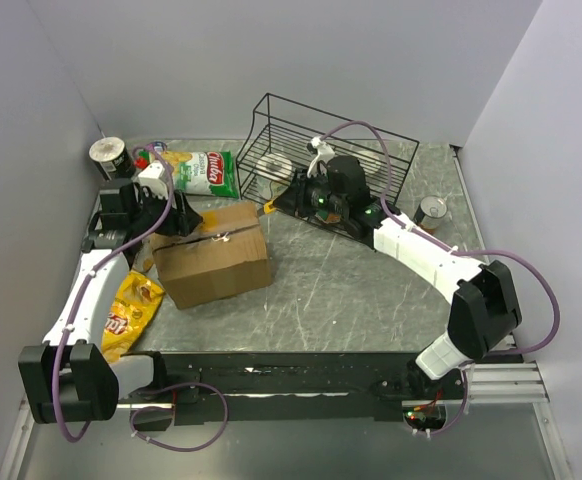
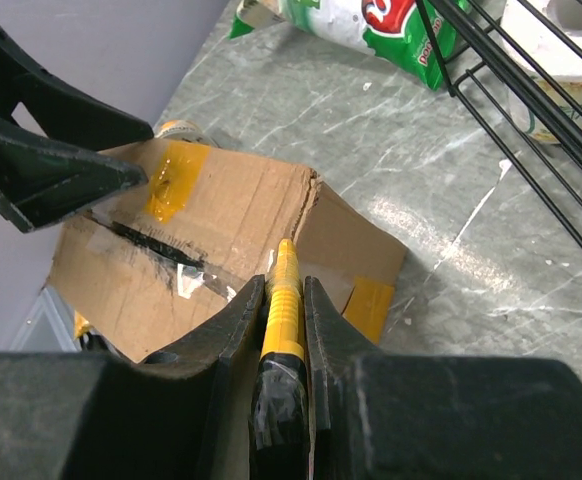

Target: Unpack the express box

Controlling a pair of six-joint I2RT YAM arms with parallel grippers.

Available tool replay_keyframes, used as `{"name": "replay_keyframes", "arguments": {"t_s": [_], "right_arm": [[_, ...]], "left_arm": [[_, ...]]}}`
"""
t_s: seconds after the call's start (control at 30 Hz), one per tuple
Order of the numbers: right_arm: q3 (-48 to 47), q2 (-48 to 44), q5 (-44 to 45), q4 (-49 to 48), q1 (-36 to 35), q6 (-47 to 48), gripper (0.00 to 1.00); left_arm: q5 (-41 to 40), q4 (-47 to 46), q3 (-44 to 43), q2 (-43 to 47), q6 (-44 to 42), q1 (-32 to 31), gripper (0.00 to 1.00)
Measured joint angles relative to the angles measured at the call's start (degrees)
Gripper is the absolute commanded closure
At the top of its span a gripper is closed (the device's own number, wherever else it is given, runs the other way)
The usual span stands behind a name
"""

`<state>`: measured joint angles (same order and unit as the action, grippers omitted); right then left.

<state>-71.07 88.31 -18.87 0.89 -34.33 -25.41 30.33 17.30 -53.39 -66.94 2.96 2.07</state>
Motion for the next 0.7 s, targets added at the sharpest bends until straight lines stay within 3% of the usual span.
{"name": "replay_keyframes", "arguments": {"t_s": [0.23,0.33,0.37,0.5,0.57,0.63,0.67,0.7], "right_arm": [[0.00,-1.55,1.79,2.64,-1.66,1.42,1.00],[0.00,-2.38,2.45,4.20,-2.32,2.03,1.00],[0.00,-2.67,2.78,4.79,-2.54,2.16,1.00],[-0.15,-3.54,3.56,7.04,-3.15,2.34,1.00],[-0.20,-3.87,4.00,7.80,-3.37,2.29,1.00],[-0.20,-4.00,4.39,8.13,-3.61,2.29,1.00],[-0.20,-4.04,4.52,8.17,-3.74,2.32,1.00],[-0.20,-4.09,4.63,8.20,-3.80,2.34,1.00]], "left_arm": [[-2.25,-5.31,4.11,2.23,3.58,0.09,0.53],[-3.41,-7.15,5.86,3.43,4.79,0.09,0.66],[-3.80,-7.63,6.40,3.82,5.25,0.11,0.77],[-5.46,-9.88,8.59,4.90,6.84,0.66,0.98],[-5.64,-11.10,9.51,5.25,7.89,0.98,0.97],[-5.05,-11.82,10.01,5.57,8.74,1.33,0.87],[-4.42,-11.85,10.03,5.68,8.94,1.73,0.76],[-3.26,-11.69,10.03,5.75,9.22,2.21,0.74]]}}
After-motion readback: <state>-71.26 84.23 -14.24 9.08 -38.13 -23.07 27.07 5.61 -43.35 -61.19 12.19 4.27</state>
